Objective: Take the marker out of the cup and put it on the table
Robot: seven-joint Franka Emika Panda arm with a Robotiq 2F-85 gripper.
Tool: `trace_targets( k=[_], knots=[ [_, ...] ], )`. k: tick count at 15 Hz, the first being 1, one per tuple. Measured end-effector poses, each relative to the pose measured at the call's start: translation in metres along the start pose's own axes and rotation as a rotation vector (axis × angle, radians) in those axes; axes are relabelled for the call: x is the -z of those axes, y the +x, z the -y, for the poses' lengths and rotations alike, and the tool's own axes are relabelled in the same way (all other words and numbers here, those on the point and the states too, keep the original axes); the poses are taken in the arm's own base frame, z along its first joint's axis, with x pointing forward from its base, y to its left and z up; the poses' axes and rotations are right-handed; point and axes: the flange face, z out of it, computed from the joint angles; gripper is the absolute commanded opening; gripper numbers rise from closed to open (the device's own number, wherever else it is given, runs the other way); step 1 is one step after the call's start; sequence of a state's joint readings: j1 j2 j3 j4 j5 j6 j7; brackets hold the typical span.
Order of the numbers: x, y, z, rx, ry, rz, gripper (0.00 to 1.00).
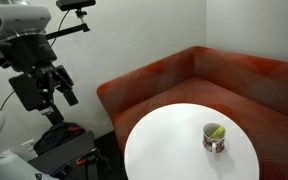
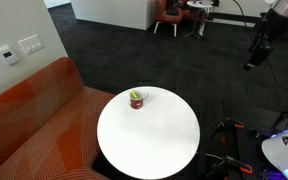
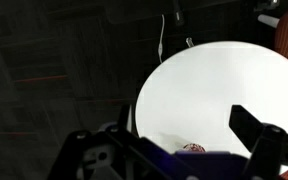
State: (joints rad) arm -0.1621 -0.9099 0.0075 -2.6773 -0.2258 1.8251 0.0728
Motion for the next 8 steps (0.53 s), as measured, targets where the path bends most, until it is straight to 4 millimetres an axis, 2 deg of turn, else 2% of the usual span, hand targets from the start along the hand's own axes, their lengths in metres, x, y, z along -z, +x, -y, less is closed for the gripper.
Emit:
trace_targets(
  k=[8],
  knots=[
    [0.0014, 0.0016, 0.0006, 0.002, 0.003, -0.015, 1.00]
  ],
)
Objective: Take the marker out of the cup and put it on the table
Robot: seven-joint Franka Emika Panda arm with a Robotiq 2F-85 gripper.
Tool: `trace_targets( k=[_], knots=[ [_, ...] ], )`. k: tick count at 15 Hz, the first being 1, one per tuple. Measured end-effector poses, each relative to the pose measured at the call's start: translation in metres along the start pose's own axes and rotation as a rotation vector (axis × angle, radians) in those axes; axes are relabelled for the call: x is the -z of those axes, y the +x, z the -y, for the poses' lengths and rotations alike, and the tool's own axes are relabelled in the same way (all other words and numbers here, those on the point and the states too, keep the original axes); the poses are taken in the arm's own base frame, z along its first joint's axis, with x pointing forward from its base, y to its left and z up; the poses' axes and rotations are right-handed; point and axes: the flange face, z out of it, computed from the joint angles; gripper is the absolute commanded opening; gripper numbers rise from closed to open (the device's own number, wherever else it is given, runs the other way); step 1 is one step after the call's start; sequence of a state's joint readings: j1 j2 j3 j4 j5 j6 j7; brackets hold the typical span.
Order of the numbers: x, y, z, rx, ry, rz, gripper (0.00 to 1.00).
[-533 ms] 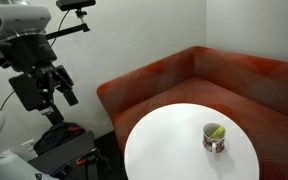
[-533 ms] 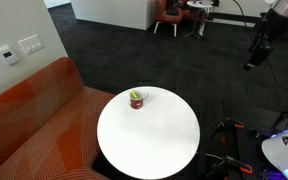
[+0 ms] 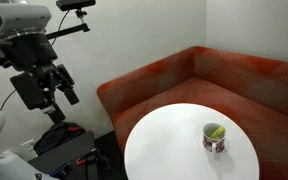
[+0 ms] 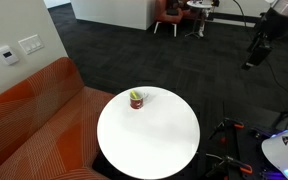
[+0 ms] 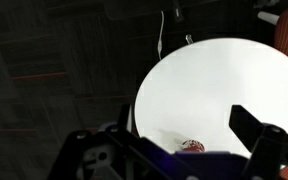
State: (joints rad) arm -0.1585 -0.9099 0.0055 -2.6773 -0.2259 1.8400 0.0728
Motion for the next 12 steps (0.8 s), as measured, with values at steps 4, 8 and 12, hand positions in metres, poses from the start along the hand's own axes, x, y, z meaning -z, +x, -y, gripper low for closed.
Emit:
trace_targets(
  k=[4, 8, 12],
  knots=[
    [0.009, 0.015, 0.002, -0.011, 0.007, -0.099, 1.00],
    [0.014, 0.049, 0.009, -0.034, 0.013, -0.170, 1.00],
    [0.002, 0.097, 0.017, -0.043, 0.027, -0.183, 1.00]
  ],
)
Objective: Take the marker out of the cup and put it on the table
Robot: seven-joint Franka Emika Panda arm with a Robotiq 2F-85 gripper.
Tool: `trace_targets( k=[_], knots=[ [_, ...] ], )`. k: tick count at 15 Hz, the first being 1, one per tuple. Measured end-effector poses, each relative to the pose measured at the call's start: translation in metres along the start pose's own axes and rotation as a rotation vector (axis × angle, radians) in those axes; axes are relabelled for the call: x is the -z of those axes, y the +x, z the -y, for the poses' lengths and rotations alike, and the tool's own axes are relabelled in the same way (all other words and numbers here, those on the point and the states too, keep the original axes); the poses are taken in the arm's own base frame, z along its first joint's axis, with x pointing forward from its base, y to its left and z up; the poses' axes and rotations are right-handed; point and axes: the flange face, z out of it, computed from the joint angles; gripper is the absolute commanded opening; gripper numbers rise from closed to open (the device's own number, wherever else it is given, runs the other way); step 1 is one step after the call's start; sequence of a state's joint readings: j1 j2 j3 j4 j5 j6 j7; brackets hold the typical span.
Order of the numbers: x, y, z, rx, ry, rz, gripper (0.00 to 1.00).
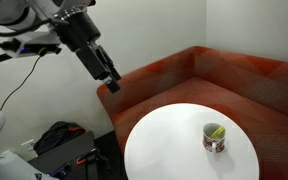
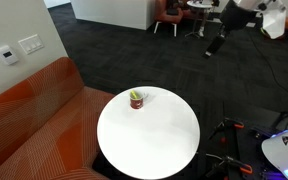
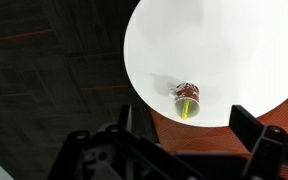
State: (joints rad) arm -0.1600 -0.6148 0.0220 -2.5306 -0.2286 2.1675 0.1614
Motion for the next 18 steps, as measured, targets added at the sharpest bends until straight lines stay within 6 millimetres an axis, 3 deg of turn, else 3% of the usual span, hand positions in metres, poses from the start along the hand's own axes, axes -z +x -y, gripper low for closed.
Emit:
trace_targets(
  k=[6, 12, 18],
  knots=[
    [-0.053, 0.051, 0.009, 0.012, -0.009, 0.003, 1.00],
    [-0.117, 0.061, 0.004, 0.039, -0.048, 0.064, 1.00],
    [-0.116, 0.062, 0.004, 0.040, -0.047, 0.061, 1.00]
  ],
)
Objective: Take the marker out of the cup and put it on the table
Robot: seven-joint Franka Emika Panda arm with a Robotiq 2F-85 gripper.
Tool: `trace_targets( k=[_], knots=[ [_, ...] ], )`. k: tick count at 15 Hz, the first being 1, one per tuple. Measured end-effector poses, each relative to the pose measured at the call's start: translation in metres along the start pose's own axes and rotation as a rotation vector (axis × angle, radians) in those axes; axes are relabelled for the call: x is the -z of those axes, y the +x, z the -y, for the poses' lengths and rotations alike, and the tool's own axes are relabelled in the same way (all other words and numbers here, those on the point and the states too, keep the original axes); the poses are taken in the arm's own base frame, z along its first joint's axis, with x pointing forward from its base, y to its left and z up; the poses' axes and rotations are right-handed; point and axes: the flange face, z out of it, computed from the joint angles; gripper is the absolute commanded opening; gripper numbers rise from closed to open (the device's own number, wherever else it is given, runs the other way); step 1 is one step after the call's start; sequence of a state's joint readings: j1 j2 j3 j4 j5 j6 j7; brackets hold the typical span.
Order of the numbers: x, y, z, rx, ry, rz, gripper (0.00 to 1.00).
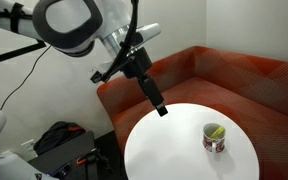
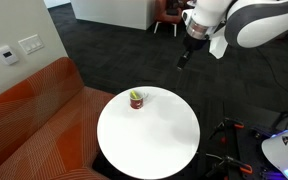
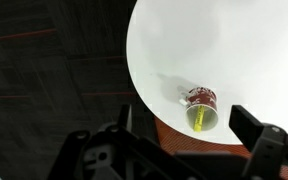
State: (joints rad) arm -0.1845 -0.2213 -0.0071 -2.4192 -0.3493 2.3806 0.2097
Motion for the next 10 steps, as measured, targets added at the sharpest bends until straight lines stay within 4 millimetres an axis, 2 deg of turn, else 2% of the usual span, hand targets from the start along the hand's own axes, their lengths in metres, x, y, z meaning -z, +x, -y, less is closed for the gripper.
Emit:
trace_targets(
  k=[5, 10],
  knots=[
    [-0.014, 0.004, 0.004, -0.008, -0.007, 0.023, 1.00],
    [-0.048, 0.032, 0.026, 0.018, -0.004, 0.028, 1.00]
  ],
)
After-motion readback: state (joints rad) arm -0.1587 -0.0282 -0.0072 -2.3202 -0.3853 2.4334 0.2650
